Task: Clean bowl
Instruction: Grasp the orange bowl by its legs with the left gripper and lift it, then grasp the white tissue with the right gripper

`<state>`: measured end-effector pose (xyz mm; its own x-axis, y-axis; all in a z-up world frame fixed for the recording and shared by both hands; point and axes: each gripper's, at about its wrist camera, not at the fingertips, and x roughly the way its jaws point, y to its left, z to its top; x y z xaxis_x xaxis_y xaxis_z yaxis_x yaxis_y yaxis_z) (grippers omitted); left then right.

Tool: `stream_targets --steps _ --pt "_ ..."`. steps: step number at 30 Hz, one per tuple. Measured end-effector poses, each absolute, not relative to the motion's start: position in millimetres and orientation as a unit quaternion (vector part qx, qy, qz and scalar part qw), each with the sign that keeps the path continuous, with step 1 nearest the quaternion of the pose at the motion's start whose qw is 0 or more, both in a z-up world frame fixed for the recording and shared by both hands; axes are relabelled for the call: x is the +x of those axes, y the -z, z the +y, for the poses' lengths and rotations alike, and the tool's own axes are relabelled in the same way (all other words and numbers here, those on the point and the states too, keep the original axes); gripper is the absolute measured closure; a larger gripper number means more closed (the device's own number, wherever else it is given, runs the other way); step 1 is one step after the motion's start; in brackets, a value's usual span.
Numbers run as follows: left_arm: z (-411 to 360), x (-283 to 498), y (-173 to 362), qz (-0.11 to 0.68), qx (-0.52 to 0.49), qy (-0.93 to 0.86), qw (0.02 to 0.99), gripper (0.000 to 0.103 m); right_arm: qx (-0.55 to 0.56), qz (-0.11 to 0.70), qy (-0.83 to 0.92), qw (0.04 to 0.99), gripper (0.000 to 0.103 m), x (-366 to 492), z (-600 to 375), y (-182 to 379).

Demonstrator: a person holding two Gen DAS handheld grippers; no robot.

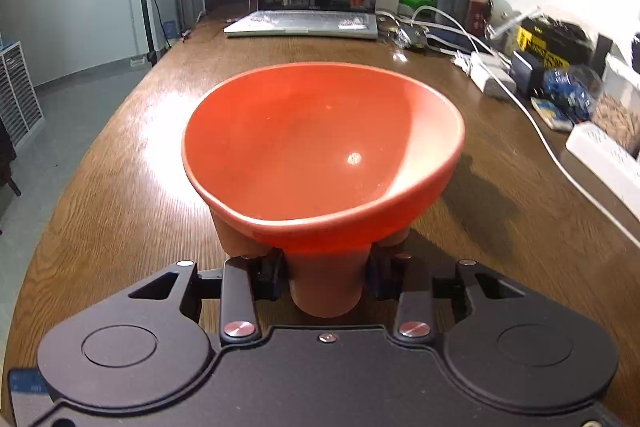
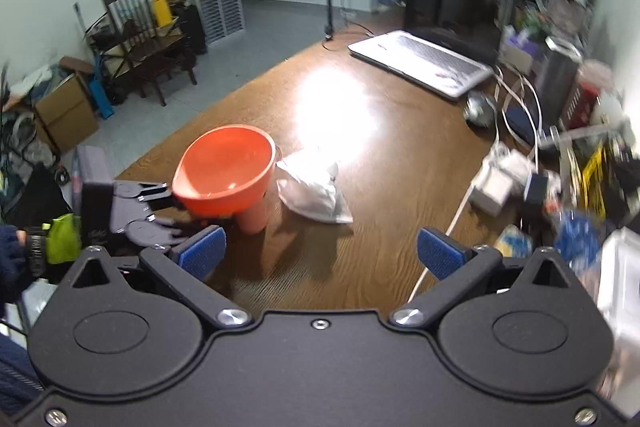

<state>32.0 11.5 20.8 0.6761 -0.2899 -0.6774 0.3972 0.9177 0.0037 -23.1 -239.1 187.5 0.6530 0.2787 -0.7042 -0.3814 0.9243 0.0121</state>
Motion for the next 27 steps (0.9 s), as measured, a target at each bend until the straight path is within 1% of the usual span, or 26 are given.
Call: stream_targets --steps 2,4,6,8,13,16,17,18,19,20,21,22,23,24,26,27 --pt "12.2 27.3 -20.2 0.360 0.073 0.183 0.912 0.065 -0.094 0.371 -0.193 0.903 0.001 -7.7 -232.9 -182.3" --pt "11.1 24.5 -21.0 0.364 0.078 0.179 0.911 0.065 -0.117 0.367 -0.215 0.897 0.007 10.5 -227.8 -174.9" --pt "10.0 21.1 -22.1 0.362 0.088 0.178 0.911 0.065 -0.141 0.371 -0.242 0.886 0.021 34.3 -221.6 -163.7" --pt "10.5 19.4 -23.0 0.362 0.087 0.179 0.911 0.065 -0.168 0.382 -0.255 0.872 0.025 58.2 -212.6 -148.0" --pt "12.3 16.9 -23.0 0.363 0.081 0.181 0.910 0.065 -0.215 0.383 -0.304 0.846 0.026 101.8 -191.6 -114.8" --pt "11.0 16.7 -20.0 0.365 0.091 0.181 0.909 0.065 -0.269 0.364 -0.366 0.813 0.026 120.3 -176.0 -95.5" --pt "11.1 17.1 -20.0 0.365 0.090 0.181 0.909 0.065 -0.295 0.356 -0.389 0.797 0.027 124.3 -169.8 -91.0" --pt "11.4 17.6 -20.0 0.365 0.088 0.181 0.909 0.065 -0.320 0.347 -0.411 0.780 0.032 128.2 -163.7 -86.5" --pt "11.6 18.0 -20.0 0.365 0.087 0.181 0.909 0.065 -0.345 0.340 -0.430 0.762 0.034 132.7 -157.6 -81.8" --pt "11.4 18.2 -20.1 0.365 0.088 0.182 0.909 0.065 -0.362 0.350 -0.437 0.745 0.041 140.6 -151.9 -76.0" --pt "10.6 19.7 -20.5 0.364 0.093 0.183 0.909 0.065 -0.380 0.360 -0.443 0.728 0.050 148.5 -146.2 -70.2" --pt "10.3 20.6 -20.6 0.364 0.095 0.185 0.908 0.065 -0.397 0.369 -0.449 0.710 0.054 156.2 -140.6 -64.4" --pt "9.8 21.5 -20.7 0.363 0.096 0.186 0.908 0.065 -0.411 0.378 -0.451 0.696 0.066 162.4 -136.1 -58.4" --pt "9.3 22.3 -20.7 0.364 0.097 0.187 0.908 0.065 -0.422 0.382 -0.453 0.686 0.087 166.0 -132.6 -53.8" --pt "8.3 23.5 -20.8 0.364 0.097 0.187 0.907 0.065 -0.428 0.381 -0.458 0.680 0.095 169.8 -127.5 -51.6" --pt "7.9 24.0 -20.7 0.364 0.098 0.188 0.907 0.065 -0.428 0.378 -0.461 0.679 0.096 168.3 -126.9 -52.1"
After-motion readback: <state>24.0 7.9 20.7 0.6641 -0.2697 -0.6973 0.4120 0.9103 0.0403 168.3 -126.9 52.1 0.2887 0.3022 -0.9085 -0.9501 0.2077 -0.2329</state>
